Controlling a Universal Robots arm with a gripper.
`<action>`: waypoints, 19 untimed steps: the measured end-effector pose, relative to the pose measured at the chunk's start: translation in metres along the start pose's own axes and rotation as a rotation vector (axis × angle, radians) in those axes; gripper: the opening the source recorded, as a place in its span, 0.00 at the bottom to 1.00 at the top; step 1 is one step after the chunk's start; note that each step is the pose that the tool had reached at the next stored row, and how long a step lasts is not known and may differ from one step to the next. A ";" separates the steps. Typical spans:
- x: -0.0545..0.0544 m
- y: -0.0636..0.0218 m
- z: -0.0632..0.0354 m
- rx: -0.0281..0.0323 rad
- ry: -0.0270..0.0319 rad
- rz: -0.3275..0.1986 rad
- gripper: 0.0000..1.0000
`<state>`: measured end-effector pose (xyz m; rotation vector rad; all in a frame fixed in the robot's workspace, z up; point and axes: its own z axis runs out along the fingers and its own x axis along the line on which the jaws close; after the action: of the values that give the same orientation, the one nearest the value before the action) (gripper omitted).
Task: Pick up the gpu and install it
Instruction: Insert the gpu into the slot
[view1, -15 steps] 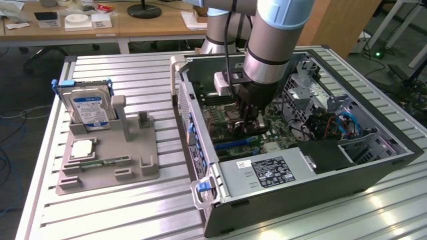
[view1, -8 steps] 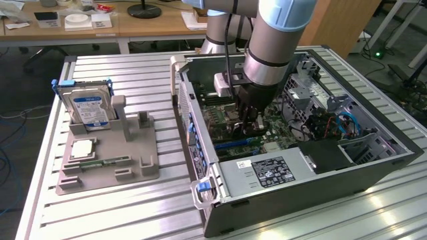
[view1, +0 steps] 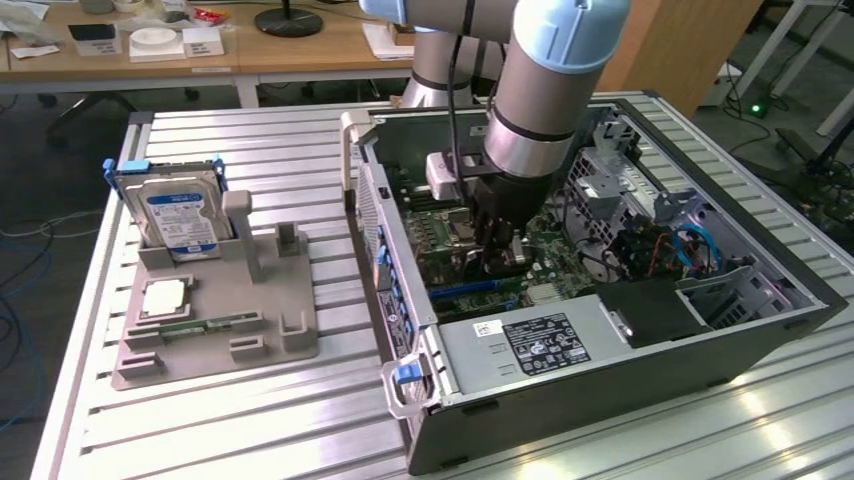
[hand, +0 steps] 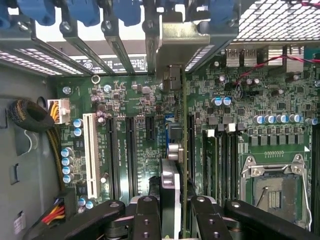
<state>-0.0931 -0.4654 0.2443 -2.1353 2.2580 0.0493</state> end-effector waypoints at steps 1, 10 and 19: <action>0.000 0.0004 0.0003 0.0001 -0.0002 0.000 0.28; 0.000 0.0039 0.0005 0.0126 -0.0007 -0.005 0.28; 0.001 0.0060 0.0013 0.0127 -0.0008 -0.005 0.28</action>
<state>-0.0991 -0.4662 0.2429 -2.1342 2.2464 0.0357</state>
